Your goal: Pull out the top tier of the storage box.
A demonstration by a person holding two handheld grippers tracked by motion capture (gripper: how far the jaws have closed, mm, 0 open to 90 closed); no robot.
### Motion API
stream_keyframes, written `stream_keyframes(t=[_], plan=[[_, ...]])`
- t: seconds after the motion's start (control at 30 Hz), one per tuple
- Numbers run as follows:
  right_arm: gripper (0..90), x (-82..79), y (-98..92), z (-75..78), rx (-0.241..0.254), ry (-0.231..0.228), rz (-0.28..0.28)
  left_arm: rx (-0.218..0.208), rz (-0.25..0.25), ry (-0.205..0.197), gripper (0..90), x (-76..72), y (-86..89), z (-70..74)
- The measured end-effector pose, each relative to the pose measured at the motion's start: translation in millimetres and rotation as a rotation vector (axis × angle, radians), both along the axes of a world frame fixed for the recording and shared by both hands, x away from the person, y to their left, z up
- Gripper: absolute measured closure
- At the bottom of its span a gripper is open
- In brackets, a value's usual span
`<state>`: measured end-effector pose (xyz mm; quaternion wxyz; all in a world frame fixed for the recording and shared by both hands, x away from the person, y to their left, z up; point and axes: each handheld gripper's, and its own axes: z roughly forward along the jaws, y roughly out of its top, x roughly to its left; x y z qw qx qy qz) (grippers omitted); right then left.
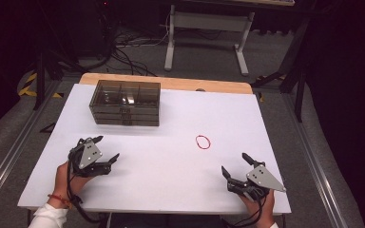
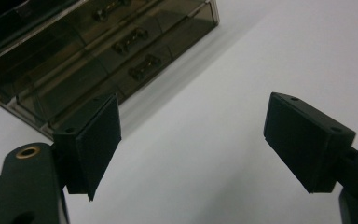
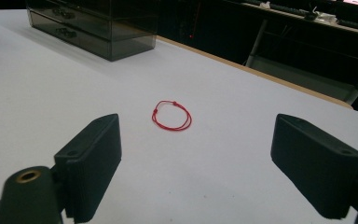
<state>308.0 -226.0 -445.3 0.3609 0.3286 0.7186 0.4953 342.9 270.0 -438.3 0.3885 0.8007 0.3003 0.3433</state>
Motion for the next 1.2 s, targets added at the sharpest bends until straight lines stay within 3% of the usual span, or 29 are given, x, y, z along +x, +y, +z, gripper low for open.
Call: stream_keyframes(t=[0.07,0.3,0.57,0.87,1.0,1.03,1.1,1.2], plan=[[16.9,-0.3,-0.5,-0.2,0.001,0.001,-0.006,-0.008,-0.006,-0.02,20.5,8.2,-5.0,5.2],[16.9,-0.4,-1.7,-0.4,-0.002,0.0,-0.007,-0.009,0.014,-0.028,20.9,29.4,-15.8,8.6],[17.1,2.8,-1.9,-1.9,0.002,0.01,-0.001,-0.01,0.044,-0.039,20.5,40.0,-17.4,8.0],[17.9,-1.5,1.8,-3.9,-0.017,0.012,-0.009,-0.066,0.106,-0.057,19.9,59.1,-18.1,9.0],[19.0,-0.2,3.9,-5.9,-0.019,0.032,0.0,-0.082,0.111,-0.061,27.1,64.9,-19.2,8.2],[19.0,-0.2,3.9,-5.9,-0.019,0.032,0.0,-0.074,0.125,-0.066,27.1,66.9,-19.7,7.7],[19.1,0.0,7.6,-8.0,-0.042,0.04,0.015,-0.06,0.133,-0.072,38.4,69.7,-21.2,5.9],[19.1,0.7,9.9,-9.7,-0.057,0.043,0.022,-0.011,0.175,-0.106,39.3,73.4,-25.6,4.9]])
